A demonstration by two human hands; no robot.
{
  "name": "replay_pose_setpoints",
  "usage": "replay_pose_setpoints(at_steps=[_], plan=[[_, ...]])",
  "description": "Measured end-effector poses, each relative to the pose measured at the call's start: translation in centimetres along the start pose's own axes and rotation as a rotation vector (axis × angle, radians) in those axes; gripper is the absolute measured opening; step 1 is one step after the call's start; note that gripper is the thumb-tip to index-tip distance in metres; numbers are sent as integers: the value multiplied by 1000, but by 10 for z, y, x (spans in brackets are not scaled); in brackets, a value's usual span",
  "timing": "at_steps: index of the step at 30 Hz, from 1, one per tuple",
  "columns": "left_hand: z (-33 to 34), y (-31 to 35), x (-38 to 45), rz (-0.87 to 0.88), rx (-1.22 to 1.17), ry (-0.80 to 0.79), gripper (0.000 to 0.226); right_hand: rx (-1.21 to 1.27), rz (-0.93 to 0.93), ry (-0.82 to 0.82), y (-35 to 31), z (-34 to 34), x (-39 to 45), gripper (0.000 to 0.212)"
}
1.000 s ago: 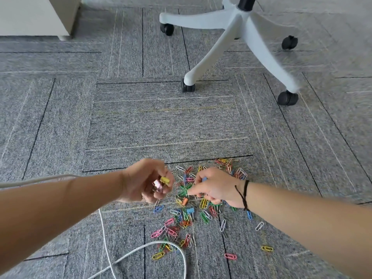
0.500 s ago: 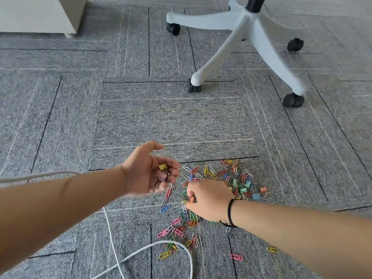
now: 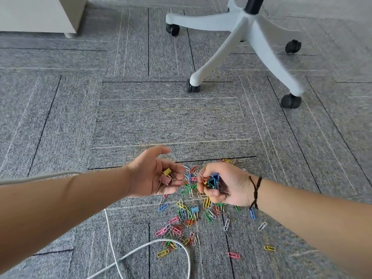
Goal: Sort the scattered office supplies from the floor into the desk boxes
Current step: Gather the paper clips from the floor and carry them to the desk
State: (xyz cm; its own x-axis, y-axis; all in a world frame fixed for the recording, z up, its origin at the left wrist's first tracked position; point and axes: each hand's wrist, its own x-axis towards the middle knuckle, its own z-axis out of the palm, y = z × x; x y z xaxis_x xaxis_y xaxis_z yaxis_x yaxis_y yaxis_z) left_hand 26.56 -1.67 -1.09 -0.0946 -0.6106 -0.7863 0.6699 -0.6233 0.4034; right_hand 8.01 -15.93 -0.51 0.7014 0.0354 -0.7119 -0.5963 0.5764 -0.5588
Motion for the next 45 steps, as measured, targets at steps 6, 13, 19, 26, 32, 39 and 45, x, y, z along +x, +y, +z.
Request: replay_pose_setpoints(at_steps=[6, 13, 19, 26, 32, 39, 45], plan=[[11, -9, 10, -45, 251, 59, 33, 192, -52, -111, -8, -8, -13, 10], [35, -39, 23, 157, 1138, 214, 34, 121, -31, 14, -6, -27, -25, 27], [59, -55, 23, 253, 1596, 227, 28, 58, -15, 117, 0, -35, -30, 28], [59, -53, 28, 280, 1779, 139, 31, 46, -2, 173, 7, -50, -36, 30], [53, -51, 31, 320, 1862, 82, 30, 76, -1, 201, 4, -55, -38, 32], [51, -51, 29, 357, 1912, 73, 18, 72, 16, 276, 3, -55, -40, 35], [47, -46, 26, 304, 1874, -5, 12, 76, 20, 274, 3, -57, -42, 35]])
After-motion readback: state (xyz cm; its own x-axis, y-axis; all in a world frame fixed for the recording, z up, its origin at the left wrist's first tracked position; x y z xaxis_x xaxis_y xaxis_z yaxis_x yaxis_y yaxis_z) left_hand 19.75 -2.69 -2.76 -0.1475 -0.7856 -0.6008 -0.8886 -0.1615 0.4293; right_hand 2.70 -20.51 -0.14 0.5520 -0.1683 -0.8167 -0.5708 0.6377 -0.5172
